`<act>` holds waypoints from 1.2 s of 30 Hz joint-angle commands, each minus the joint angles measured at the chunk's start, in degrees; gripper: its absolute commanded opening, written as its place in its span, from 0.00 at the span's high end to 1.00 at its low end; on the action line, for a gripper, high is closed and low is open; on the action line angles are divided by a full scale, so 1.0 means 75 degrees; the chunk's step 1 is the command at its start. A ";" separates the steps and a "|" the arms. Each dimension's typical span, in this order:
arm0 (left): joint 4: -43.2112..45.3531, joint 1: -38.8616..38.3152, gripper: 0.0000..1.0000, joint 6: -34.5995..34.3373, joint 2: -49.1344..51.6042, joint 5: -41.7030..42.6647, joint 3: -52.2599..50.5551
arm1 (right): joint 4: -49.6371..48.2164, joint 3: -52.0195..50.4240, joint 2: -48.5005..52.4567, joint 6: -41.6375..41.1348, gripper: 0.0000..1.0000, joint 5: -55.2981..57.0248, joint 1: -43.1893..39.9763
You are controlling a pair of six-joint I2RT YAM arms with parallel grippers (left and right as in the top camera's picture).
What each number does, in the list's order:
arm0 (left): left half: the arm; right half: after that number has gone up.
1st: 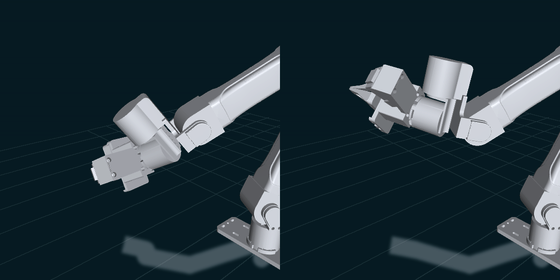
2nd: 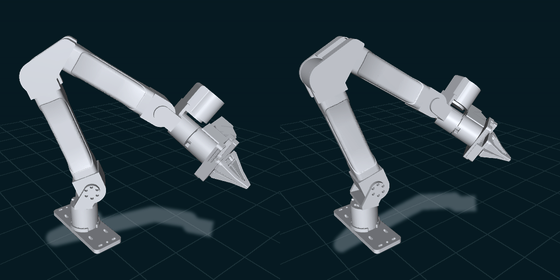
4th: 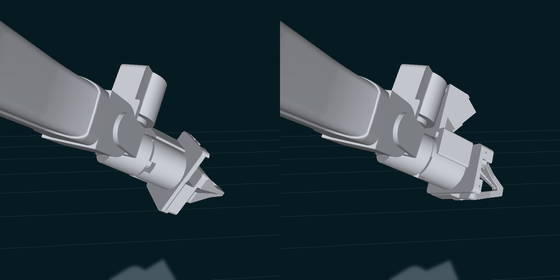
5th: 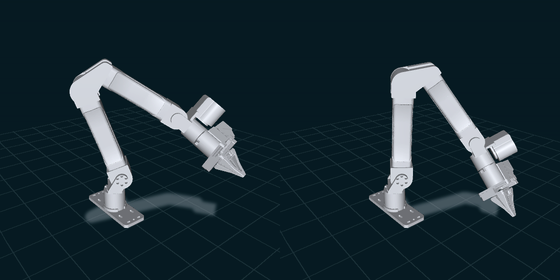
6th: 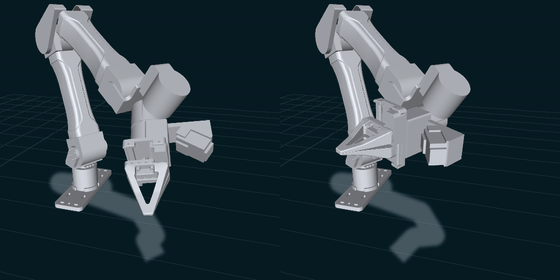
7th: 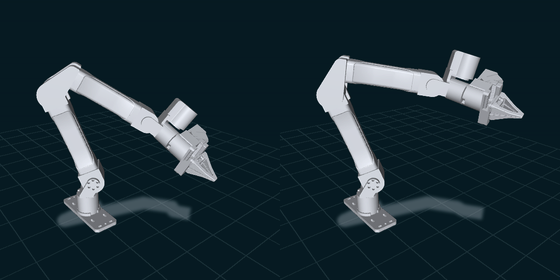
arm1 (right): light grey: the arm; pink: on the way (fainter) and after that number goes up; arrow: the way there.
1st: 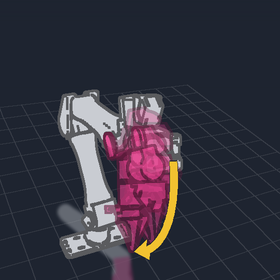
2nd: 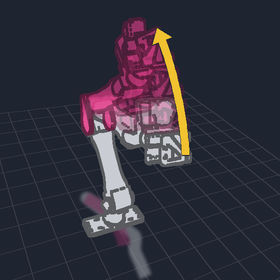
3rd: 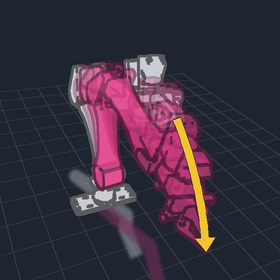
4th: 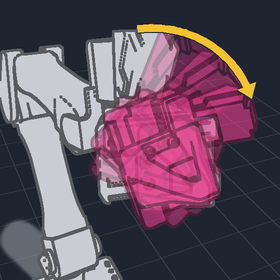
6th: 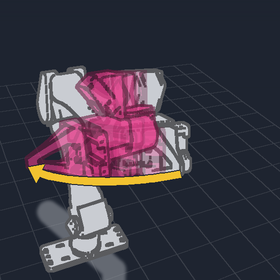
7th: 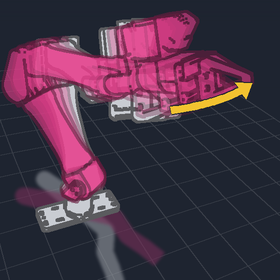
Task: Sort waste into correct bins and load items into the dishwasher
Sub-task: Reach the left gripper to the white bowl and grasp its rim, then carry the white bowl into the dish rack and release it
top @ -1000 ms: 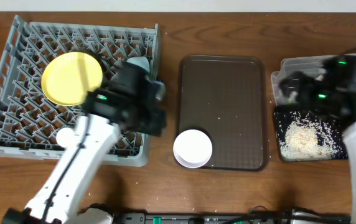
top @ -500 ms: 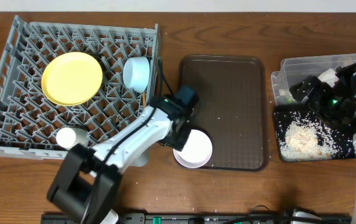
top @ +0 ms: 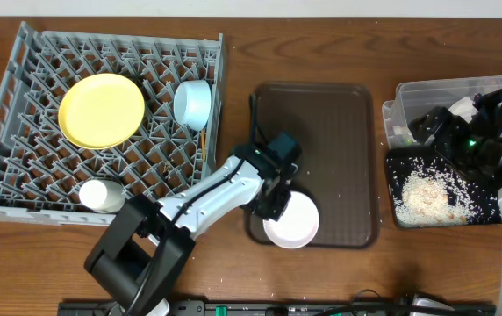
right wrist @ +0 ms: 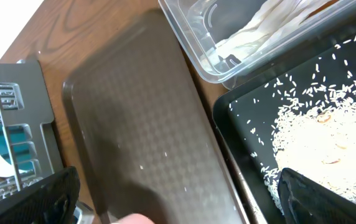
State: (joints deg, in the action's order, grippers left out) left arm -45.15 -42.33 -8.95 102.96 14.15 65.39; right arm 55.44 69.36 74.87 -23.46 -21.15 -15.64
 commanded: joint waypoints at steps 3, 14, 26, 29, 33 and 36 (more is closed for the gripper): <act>0.0128 -0.0090 0.92 0.0064 0.0102 0.0044 -0.0050 | -0.0017 0.0035 0.0006 -0.0035 0.01 -0.0093 -0.0041; 0.0291 -0.0119 0.62 0.0061 0.0256 0.0058 -0.0067 | -0.0017 0.0035 0.0006 -0.0035 0.01 -0.0061 -0.0041; -0.0017 -0.0029 0.92 0.0061 0.0425 0.0020 0.0297 | -0.0015 0.0035 0.0006 -0.0029 0.01 -0.0038 -0.0041; -0.0542 -0.0029 0.93 -0.0108 0.0102 -0.0603 0.0758 | 0.0020 0.0035 0.0003 -0.0032 0.01 -0.0041 -0.0041; -0.1679 0.0134 0.93 -0.0291 -0.0507 -0.2215 0.1682 | 0.0020 0.0035 0.0003 -0.0020 0.01 -0.0035 -0.0041; -0.2247 0.0294 0.93 -0.0370 -0.1099 -0.4456 0.2154 | 0.0020 0.0035 0.0003 -0.0006 0.01 -0.0012 -0.0041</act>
State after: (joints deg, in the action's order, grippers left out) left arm -60.20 -41.54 -10.52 100.12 -0.86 77.67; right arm 55.53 69.36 74.89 -23.46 -21.15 -15.64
